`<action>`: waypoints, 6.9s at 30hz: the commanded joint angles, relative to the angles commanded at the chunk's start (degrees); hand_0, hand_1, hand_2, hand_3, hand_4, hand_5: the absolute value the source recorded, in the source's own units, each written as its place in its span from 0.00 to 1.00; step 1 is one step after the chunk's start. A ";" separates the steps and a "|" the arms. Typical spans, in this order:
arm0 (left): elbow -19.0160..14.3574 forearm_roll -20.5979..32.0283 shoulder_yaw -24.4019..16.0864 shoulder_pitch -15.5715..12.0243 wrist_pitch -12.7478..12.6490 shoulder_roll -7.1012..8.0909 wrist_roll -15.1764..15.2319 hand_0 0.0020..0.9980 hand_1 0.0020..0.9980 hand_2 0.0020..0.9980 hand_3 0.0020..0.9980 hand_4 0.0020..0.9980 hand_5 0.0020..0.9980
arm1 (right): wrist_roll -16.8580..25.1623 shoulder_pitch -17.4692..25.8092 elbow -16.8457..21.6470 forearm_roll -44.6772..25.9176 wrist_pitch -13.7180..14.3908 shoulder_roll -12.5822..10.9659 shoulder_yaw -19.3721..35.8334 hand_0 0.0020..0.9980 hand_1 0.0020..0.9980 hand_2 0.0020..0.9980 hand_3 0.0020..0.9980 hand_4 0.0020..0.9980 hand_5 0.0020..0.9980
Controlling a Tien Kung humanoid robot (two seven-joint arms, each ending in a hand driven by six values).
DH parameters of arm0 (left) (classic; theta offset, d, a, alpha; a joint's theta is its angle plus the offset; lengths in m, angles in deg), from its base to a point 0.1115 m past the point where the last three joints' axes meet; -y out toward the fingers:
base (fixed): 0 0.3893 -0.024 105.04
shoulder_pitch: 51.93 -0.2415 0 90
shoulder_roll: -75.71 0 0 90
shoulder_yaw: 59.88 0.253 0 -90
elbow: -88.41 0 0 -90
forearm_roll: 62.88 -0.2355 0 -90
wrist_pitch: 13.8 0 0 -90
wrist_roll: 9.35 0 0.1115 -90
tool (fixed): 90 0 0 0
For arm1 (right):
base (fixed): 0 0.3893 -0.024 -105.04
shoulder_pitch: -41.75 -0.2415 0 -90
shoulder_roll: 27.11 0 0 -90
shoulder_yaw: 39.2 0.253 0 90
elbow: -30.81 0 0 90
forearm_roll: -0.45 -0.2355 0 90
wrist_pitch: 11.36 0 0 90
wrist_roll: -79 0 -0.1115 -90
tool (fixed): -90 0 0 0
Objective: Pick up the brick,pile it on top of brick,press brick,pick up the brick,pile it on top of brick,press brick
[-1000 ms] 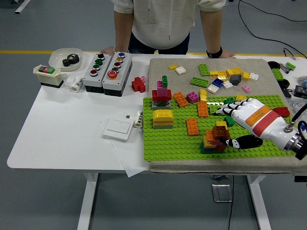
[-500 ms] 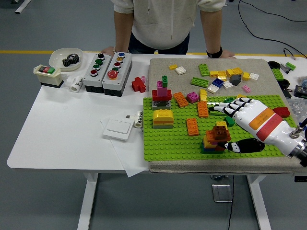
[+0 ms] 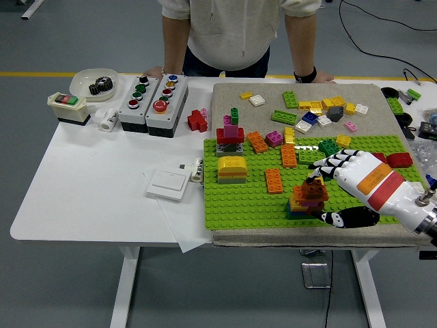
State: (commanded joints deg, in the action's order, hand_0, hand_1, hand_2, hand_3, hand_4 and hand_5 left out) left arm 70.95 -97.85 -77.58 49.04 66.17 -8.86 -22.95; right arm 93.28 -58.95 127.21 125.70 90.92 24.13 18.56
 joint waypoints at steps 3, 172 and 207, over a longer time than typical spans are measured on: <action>0.00 -0.08 -0.07 -0.10 0.02 -0.02 -0.03 0.80 0.79 0.79 0.59 0.66 0.68 | 0.04 0.35 0.14 -0.10 0.04 -0.02 -0.14 0.64 0.64 0.71 0.61 0.82 0.47; -0.07 -0.39 -0.20 0.15 0.50 0.13 -0.38 0.80 0.79 0.79 0.59 0.66 0.68 | 0.25 1.95 -0.39 -2.64 4.26 2.13 2.81 0.64 0.62 0.66 0.58 0.78 0.45; -0.27 -2.78 -1.40 -1.89 0.65 -0.25 -1.41 0.80 0.79 0.79 0.59 0.66 0.68 | -3.85 -2.05 -15.99 -66.40 1.96 14.69 11.40 0.79 0.77 0.83 0.84 1.00 0.75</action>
State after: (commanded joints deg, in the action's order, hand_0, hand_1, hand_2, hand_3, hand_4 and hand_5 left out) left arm 70.68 -100.63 -78.97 47.14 66.82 -9.11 -24.36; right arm 89.43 -61.00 111.21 59.30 92.88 38.82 29.96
